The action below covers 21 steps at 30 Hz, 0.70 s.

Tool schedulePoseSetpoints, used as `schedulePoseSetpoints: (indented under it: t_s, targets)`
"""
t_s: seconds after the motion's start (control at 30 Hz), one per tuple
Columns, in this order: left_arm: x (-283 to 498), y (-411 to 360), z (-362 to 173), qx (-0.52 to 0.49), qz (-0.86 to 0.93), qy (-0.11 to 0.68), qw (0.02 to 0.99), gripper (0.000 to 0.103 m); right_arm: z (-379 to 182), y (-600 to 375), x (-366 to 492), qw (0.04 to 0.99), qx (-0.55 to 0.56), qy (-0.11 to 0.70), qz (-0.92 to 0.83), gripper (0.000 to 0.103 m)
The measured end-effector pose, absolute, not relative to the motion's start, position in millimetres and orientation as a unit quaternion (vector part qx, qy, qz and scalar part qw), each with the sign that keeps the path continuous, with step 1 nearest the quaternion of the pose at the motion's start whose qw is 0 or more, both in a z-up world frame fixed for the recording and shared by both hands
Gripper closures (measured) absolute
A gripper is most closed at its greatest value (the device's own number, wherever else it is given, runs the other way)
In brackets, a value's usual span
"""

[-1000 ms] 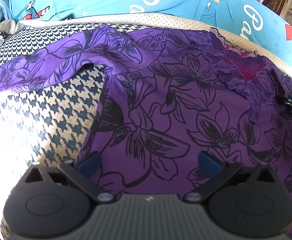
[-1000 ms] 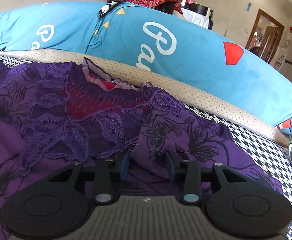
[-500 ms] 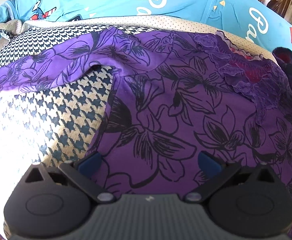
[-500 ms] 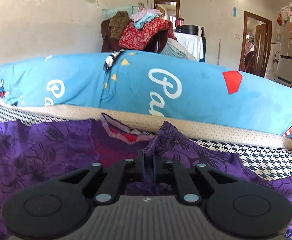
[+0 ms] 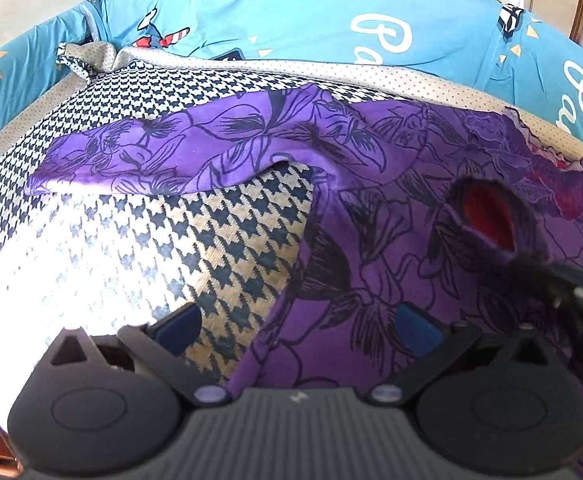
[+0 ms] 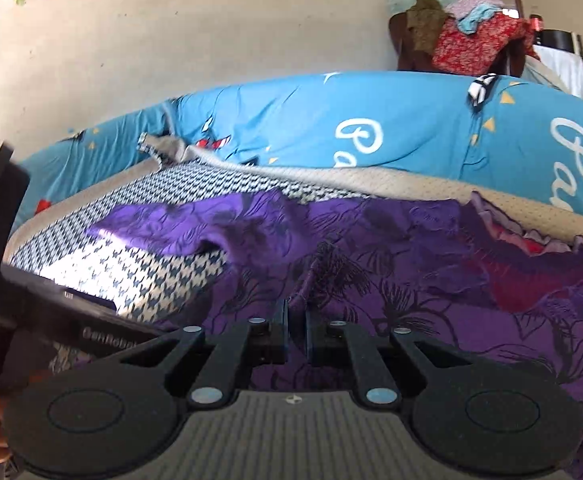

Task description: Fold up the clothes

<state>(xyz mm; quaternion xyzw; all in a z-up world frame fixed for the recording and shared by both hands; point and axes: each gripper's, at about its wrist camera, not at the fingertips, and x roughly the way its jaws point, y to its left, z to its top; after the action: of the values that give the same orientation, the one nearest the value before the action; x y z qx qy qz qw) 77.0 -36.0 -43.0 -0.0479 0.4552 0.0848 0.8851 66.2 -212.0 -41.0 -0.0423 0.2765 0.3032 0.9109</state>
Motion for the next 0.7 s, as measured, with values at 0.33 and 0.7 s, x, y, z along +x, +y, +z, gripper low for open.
schedulePoseSetpoints:
  t_s: [0.33,0.7]
  targets:
    - [74.3,-47.0,-35.9,-0.027,0.074,0.425,0.902,0.000,-32.3,-239.9,66.9,0.912,-0.004,0.296,0.285,0.072]
    - [85.5,-117.4,-38.8,0.021,-0.037,0.396,0.917,0.000,-5.6,-356.4,83.4,0.961,0.034,0.265,0.078,0.066]
